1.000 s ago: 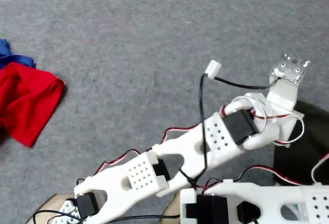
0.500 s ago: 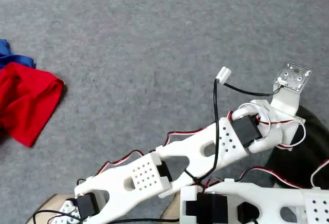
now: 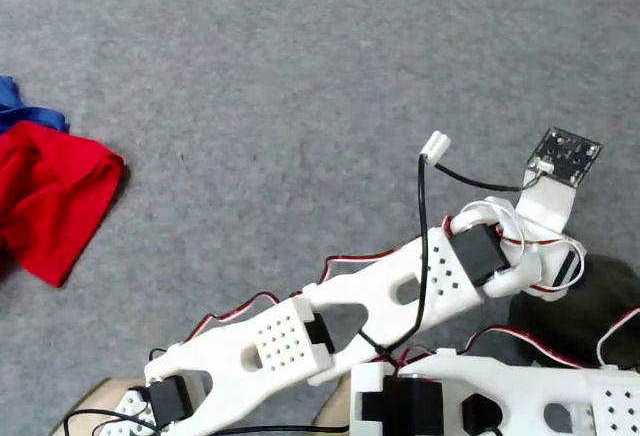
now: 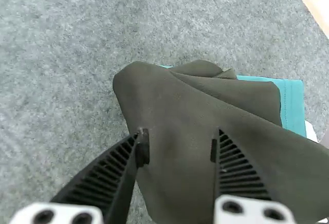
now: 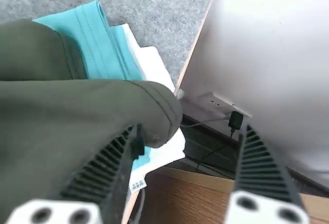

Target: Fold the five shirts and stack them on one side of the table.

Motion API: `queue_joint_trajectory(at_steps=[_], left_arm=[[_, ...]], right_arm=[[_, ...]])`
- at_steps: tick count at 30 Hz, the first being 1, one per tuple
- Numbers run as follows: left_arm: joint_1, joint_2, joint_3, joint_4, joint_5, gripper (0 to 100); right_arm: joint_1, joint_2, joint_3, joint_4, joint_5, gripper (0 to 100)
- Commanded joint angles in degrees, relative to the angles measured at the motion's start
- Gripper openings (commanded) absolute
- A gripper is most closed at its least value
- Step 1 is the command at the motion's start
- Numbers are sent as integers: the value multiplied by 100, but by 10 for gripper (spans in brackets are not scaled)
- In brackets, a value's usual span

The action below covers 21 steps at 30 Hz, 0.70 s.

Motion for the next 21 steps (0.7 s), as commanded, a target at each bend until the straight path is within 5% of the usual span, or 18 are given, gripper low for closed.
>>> queue_joint_trajectory(at_steps=[1, 9, 21], left_arm=[[26, -163, -141, 9, 35, 203], [-580, -163, -1371, 747, -176, 203], [-2690, -1033, -1556, 2110, -1029, 202]], right_arm=[[-75, -171, -40, -132, 193, 309], [-505, -180, -470, 70, 264, 307], [-3864, -171, -2000, 2681, 431, 306]])
